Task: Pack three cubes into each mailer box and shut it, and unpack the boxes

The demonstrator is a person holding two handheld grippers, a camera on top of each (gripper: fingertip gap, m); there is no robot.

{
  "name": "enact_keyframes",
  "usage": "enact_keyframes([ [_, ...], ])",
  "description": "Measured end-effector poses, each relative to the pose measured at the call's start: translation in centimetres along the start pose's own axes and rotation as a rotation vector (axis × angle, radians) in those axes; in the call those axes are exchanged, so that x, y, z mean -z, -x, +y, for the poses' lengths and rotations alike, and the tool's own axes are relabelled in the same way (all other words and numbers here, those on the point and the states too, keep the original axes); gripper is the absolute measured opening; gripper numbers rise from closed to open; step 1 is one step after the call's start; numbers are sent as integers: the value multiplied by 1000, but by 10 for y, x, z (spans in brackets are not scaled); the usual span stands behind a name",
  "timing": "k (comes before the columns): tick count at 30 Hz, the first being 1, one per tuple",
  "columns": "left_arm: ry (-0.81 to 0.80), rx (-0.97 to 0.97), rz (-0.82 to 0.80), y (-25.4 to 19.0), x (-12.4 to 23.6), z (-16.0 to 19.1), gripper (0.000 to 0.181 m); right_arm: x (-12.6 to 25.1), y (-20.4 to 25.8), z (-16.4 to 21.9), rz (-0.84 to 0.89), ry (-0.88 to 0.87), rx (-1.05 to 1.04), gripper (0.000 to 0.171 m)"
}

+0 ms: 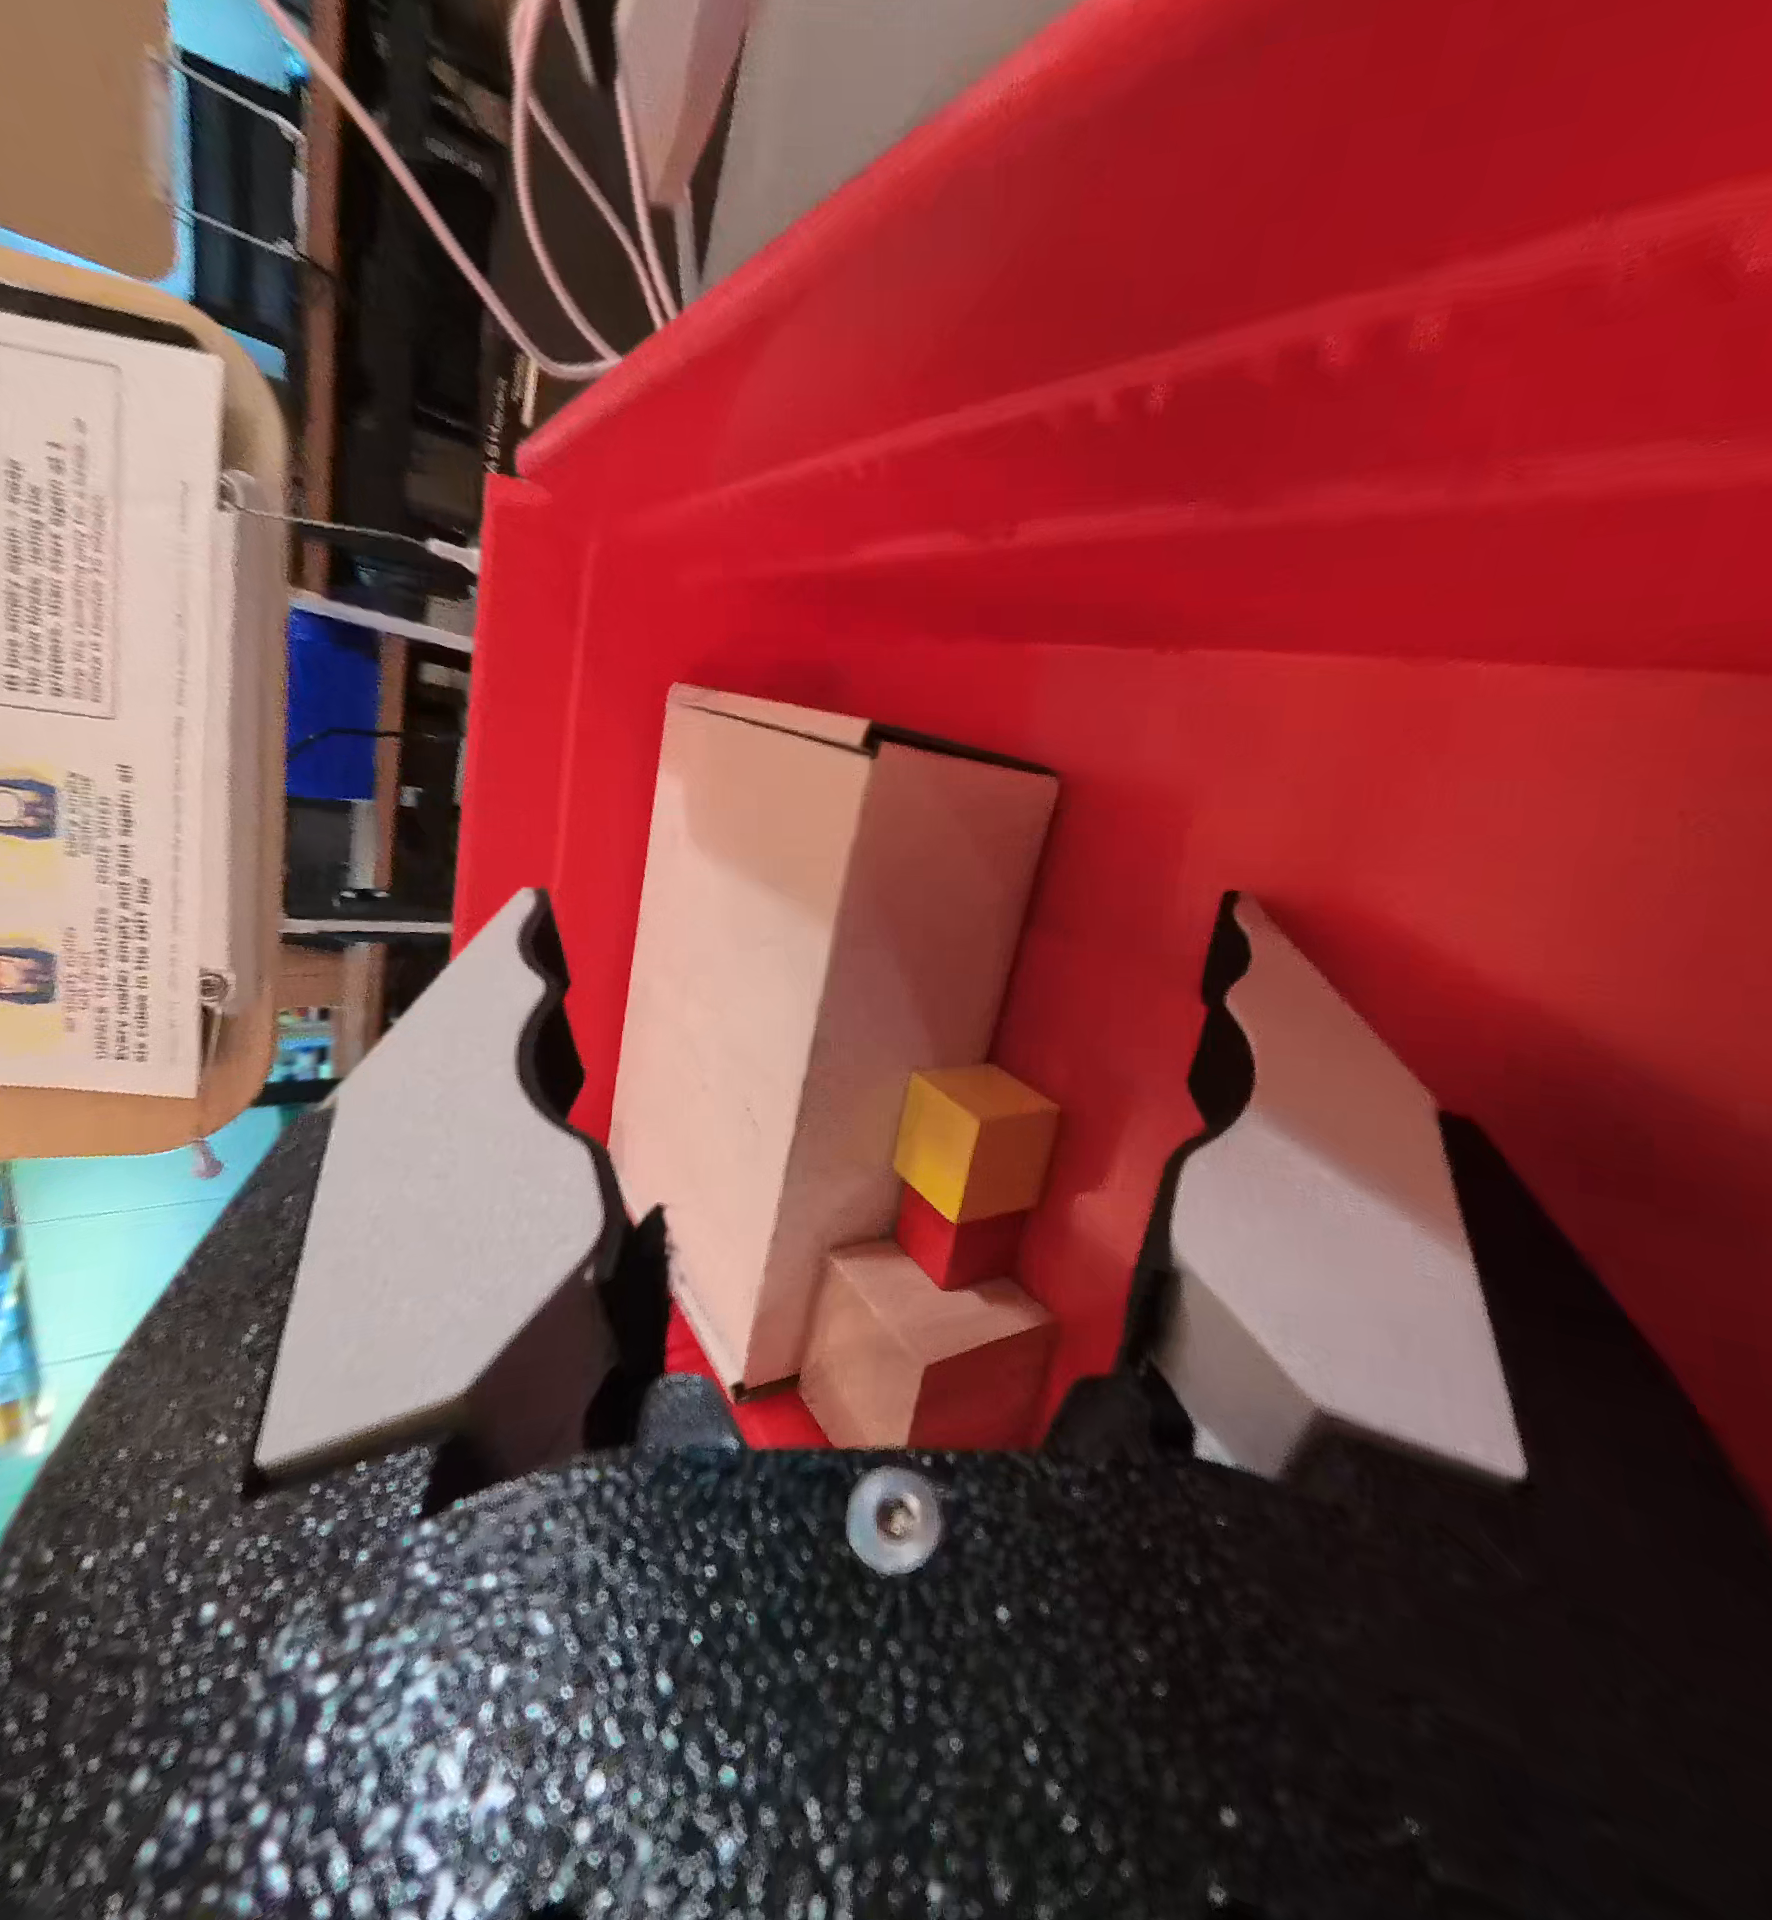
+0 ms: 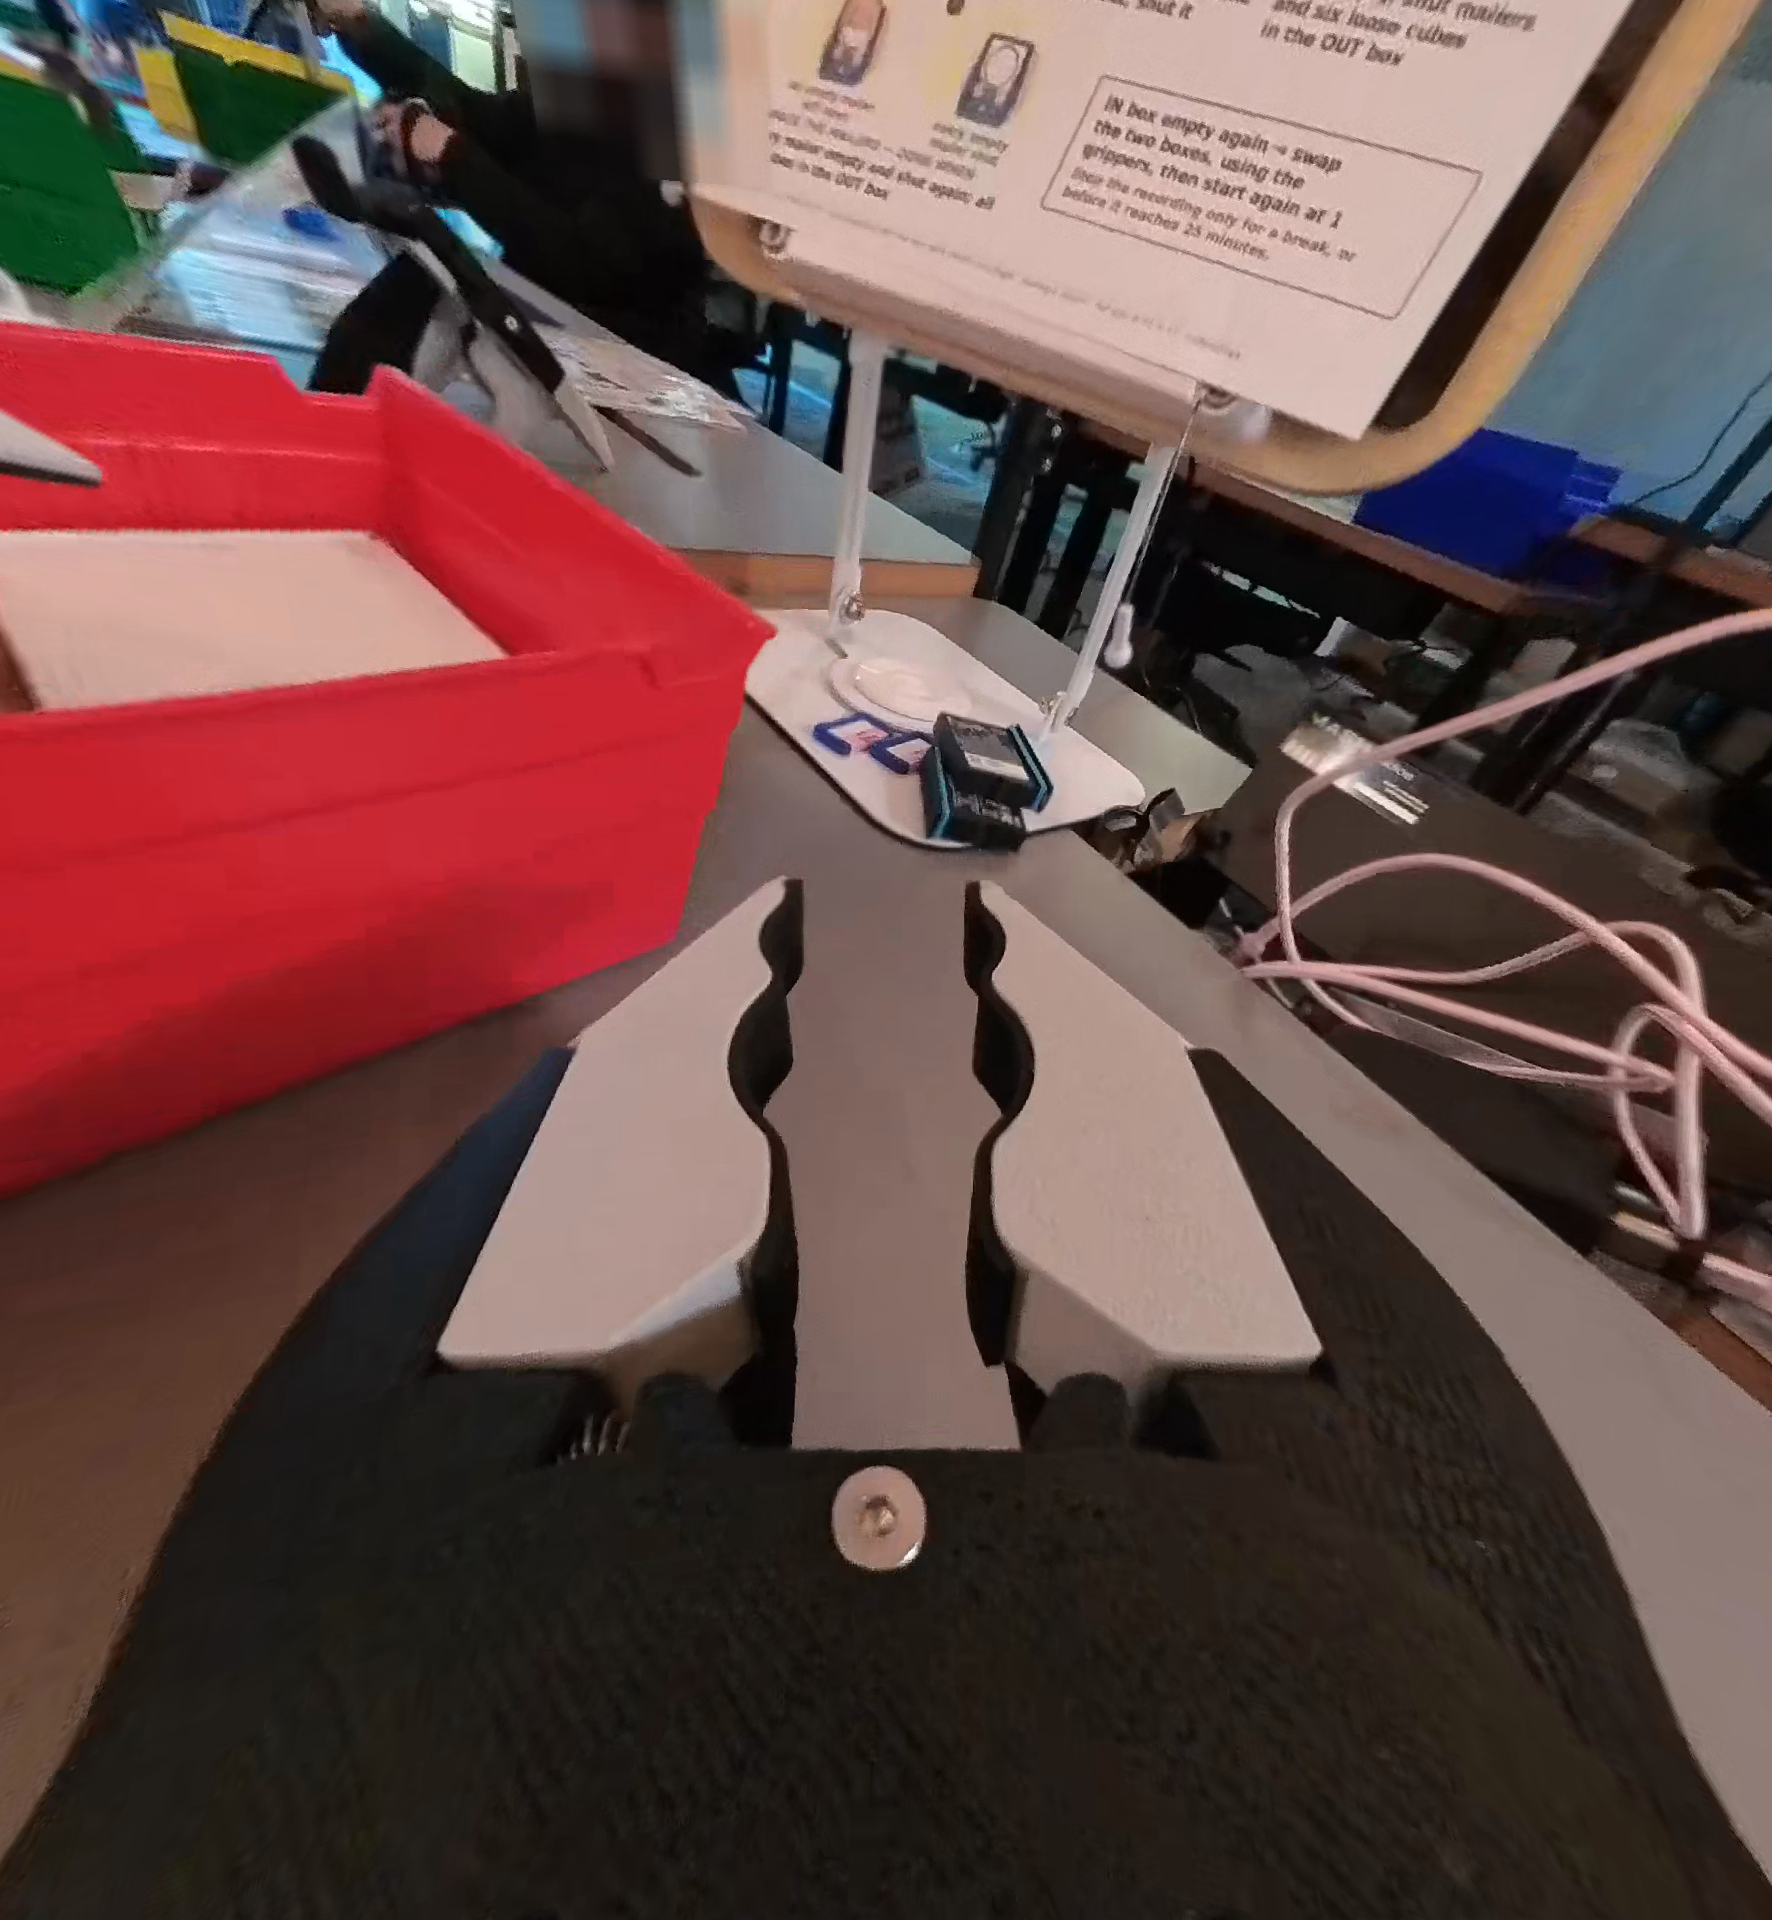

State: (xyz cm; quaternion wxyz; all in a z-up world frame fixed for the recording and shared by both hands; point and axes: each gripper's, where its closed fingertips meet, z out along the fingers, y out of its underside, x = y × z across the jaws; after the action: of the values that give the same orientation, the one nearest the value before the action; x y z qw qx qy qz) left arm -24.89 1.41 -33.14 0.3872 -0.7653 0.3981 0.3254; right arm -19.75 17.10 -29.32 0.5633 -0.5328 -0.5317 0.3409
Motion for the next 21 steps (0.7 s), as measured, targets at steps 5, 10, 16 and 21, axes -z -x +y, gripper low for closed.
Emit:
enact_keyframes([
  [5, -5, -44, 38, 3, -5, 2, 122, -59, -5, 15, -101, 105, -69, 1],
  [10, 3, -83, 17, 8, -10, 5, 118, -105, 9, 26, -268, 224, -115, 0],
  [16, 23, -113, -24, 13, -20, 7, 109, -122, 47, 14, -532, 205, -133, 0],
  [21, 110, -345, -118, 16, -29, 13, 86, -116, 51, 9, -623, 180, -194, 0],
])
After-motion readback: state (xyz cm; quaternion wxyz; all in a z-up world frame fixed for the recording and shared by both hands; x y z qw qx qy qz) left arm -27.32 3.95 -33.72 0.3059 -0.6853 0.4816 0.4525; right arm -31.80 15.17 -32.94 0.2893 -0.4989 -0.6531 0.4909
